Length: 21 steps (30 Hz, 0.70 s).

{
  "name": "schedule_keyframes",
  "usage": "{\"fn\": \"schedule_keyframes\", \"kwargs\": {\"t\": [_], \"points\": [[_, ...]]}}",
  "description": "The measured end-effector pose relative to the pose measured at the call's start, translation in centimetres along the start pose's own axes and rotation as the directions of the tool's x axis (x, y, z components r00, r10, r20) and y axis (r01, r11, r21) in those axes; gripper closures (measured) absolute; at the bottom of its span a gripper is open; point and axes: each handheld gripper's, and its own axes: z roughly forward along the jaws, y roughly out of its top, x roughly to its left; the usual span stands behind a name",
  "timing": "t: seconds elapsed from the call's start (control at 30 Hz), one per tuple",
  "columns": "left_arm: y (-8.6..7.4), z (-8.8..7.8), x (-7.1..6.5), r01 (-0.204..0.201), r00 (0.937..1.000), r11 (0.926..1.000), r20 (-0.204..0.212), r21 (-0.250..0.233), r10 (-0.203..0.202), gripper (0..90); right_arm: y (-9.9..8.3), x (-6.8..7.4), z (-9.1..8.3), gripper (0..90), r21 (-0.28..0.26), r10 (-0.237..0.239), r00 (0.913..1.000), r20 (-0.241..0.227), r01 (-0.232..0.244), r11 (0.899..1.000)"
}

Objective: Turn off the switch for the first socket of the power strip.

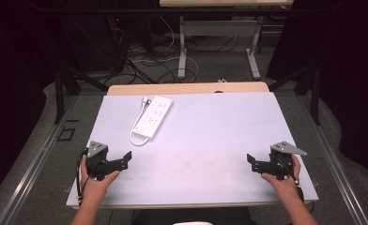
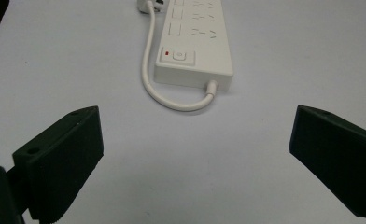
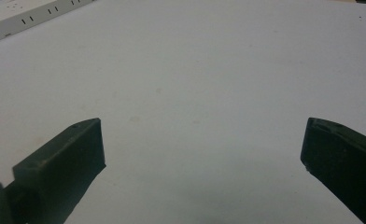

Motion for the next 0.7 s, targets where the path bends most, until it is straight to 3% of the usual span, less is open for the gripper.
{"fn": "schedule_keyframes", "kwargs": {"t": [0.27, 0.37, 0.47, 0.63, 0.7], "points": [[-0.02, 0.14, 0.09, 0.014, 0.9998, 0.9998, -0.013, -0.012, -0.014, 5.5, -0.13, -0.13, -0.03, 0.0, -0.002, 0.026, 0.9996, 0.005, -0.026, 1.000], [-0.03, 0.26, 0.22, 0.018, 0.9997, 0.9997, -0.013, -0.016, -0.019, 9.9, -0.24, 0.09, 0.23, 0.0, 0.000, -0.010, 0.9999, 0.005, 0.010, 1.000], [-0.05, 0.24, 0.24, 0.026, 0.9994, 0.9995, -0.020, -0.016, -0.027, 16.1, -0.23, 0.26, 0.26, 0.0, 0.002, -0.007, 1.0000, 0.005, 0.007, 1.000], [-0.06, 0.16, 0.24, 0.036, 0.9990, 0.9989, -0.026, -0.031, -0.037, 17.0, -0.19, 0.39, 0.43, 0.0, -0.007, -0.017, 0.9999, -0.004, 0.017, 1.000], [-0.06, 0.12, 0.24, 0.045, 0.9990, 0.9986, -0.008, -0.030, -0.045, 24.1, -0.12, 0.43, 0.47, 0.0, -0.007, -0.015, 0.9998, -0.010, 0.015, 1.000]]}}
